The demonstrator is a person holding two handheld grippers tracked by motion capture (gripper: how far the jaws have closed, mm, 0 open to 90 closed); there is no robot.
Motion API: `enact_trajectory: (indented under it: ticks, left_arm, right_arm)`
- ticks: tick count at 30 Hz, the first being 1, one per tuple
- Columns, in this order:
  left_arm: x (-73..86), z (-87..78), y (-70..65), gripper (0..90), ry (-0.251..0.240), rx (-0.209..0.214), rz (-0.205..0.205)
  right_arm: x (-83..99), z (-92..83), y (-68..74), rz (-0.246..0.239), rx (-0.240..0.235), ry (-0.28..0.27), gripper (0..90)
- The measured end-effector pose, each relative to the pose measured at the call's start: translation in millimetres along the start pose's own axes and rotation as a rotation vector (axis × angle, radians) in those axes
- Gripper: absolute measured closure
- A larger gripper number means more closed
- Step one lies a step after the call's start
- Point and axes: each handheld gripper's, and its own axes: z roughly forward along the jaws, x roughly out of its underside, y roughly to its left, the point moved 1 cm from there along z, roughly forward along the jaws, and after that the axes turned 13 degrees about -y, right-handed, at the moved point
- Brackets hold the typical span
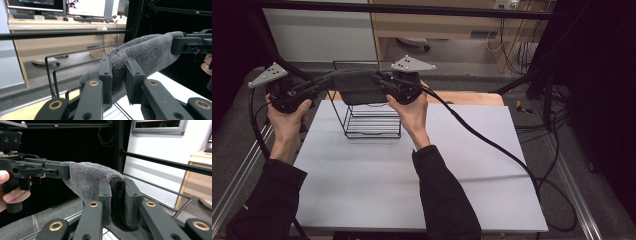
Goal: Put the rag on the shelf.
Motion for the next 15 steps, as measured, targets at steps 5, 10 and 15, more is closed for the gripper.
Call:
enact_trajectory:
  ticks: [5,10,15]
  left_arm:
    - [-5.3,-5.8,-1.4,72.2,0.058,0.012,0.005]
    - [-21.3,-8.8,-0.5,69.6,0.077,-0.014,-0.004]
    - [-35.1,-10.3,2.3,72.8,0.058,-0.048,-0.035]
  right_arm:
    - [5.0,-2.3,-0.3,0.013,-0.008,0.003,78.7]
    - [6.7,-3.7,-0.1,0.013,-0.01,0.004,78.5]
    - [8.2,-4.7,2.2,-0.007,-0.009,0.016,78.4]
